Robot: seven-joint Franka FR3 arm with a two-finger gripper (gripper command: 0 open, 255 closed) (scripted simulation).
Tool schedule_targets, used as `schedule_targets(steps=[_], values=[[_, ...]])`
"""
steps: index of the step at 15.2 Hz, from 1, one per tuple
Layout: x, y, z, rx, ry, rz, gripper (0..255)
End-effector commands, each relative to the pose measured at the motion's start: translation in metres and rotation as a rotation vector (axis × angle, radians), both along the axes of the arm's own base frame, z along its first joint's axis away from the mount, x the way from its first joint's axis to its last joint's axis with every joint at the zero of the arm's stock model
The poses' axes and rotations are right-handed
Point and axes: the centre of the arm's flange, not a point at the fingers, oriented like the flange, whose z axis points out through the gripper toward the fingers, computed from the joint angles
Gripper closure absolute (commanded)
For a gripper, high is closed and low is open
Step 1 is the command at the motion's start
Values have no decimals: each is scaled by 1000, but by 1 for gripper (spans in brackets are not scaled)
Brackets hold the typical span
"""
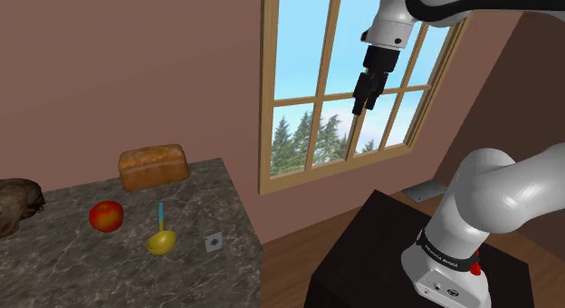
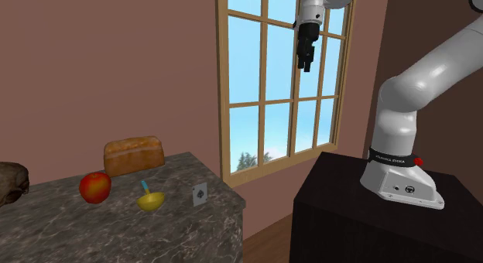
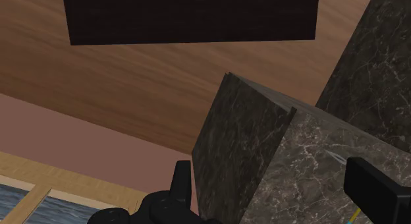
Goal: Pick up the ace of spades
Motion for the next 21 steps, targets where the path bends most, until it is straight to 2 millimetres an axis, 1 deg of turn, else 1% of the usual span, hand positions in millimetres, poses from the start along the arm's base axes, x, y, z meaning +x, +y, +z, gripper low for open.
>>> schedule_targets(steps=[1, 11, 21], values=[[0, 0, 0, 0, 0, 0, 0], [22, 105, -83, -47, -83, -67, 0], [57, 203, -168, -94, -166, -134, 0]])
